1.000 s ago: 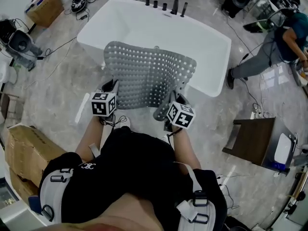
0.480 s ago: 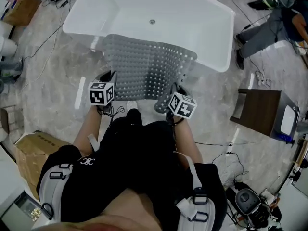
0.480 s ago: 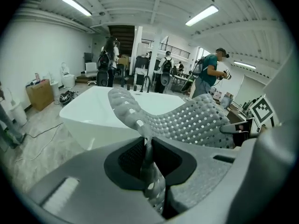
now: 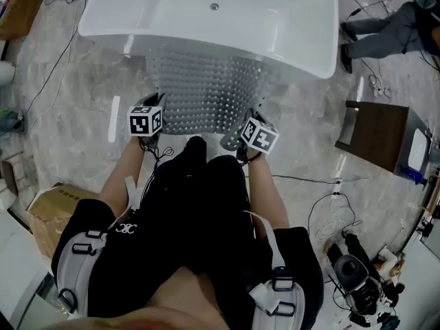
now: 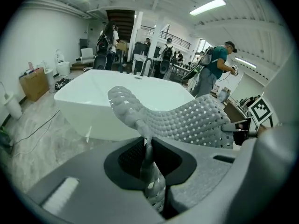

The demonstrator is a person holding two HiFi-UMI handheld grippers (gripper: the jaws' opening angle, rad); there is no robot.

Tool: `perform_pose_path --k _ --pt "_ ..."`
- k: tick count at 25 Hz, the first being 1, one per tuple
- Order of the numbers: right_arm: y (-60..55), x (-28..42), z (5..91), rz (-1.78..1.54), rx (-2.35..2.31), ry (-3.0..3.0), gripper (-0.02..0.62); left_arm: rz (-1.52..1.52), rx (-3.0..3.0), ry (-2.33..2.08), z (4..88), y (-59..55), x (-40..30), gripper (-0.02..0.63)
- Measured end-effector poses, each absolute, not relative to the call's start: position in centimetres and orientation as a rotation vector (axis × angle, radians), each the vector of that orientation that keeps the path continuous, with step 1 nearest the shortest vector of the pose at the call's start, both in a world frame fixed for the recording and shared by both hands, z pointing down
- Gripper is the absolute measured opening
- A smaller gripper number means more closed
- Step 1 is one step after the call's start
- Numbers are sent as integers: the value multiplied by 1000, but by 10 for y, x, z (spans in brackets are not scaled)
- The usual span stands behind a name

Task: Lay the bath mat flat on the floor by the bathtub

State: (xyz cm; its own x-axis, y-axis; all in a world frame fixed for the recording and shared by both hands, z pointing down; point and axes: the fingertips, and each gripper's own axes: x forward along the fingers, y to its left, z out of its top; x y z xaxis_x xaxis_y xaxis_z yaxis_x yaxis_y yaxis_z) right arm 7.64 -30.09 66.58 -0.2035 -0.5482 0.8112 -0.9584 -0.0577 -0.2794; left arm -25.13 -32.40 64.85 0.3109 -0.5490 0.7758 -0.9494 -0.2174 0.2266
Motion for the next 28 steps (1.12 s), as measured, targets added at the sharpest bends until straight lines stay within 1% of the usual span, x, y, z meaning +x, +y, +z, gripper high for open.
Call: perform_pose_path --k 5,10,21,28 --pt "-295 104 736 1222 1585 -1720 43 732 1778 -1326 733 -319 -250 51" --pt "-284 114 807 1276 1579 -1700 43 778 1779 -1331 804 -316 -253 51" --pt "-302 132 1085 1350 1580 -1664 43 874 1811 -1307 1063 -351 -263 51" --pt "-327 133 1225 1409 1566 -1657 43 886 1818 -1282 1189 -370 -271 54"
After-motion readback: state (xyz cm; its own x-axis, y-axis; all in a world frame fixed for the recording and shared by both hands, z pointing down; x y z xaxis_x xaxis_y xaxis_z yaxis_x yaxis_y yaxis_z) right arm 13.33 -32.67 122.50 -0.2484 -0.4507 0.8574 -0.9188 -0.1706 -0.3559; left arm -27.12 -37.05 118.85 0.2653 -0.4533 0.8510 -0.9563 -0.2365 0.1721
